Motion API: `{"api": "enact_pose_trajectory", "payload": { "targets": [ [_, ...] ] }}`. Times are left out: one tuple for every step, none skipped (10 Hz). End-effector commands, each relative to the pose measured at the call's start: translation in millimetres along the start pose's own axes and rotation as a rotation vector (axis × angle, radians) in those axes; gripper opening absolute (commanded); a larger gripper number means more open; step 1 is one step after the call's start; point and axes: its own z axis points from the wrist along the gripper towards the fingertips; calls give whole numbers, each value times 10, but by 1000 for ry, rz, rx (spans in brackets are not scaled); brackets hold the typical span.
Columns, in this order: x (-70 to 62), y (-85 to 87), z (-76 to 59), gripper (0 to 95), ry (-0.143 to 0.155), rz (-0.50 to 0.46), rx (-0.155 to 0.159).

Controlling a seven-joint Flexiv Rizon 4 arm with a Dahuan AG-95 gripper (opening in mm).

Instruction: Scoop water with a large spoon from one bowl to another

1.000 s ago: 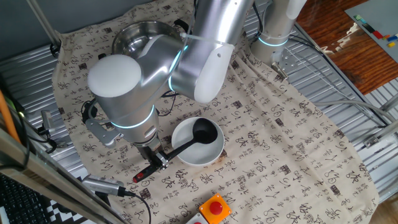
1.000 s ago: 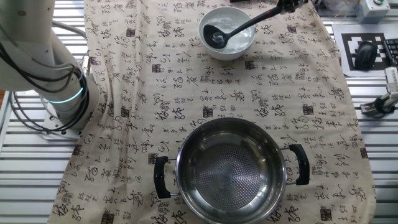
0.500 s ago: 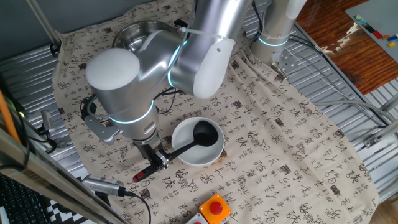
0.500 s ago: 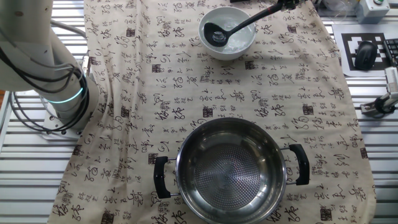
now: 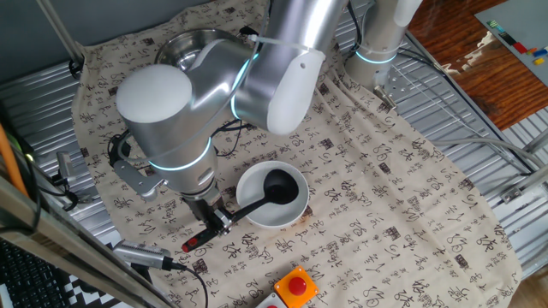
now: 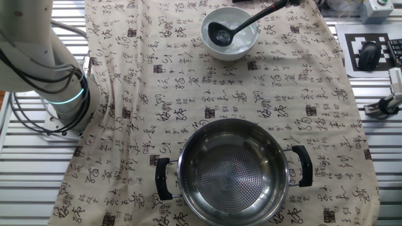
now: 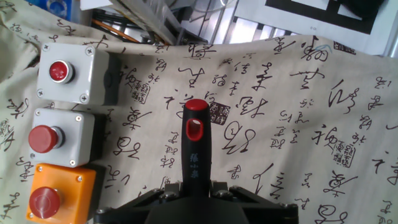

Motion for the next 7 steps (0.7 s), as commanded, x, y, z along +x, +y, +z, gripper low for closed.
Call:
{"api": "enact_pose_trajectory", "payload": {
  "targets": [
    [14, 14, -27, 0, 0, -3, 0],
    [21, 45, -74, 0, -8, -13, -1],
    [29, 68, -111, 0, -15, -11, 2],
    [38, 85, -148, 0, -18, -4, 3],
    [49, 94, -196, 0, -22, 2, 8],
    [58, 91, -217, 0, -31, 1, 8],
    [67, 89, -234, 0, -44, -5, 11]
  ]
}}
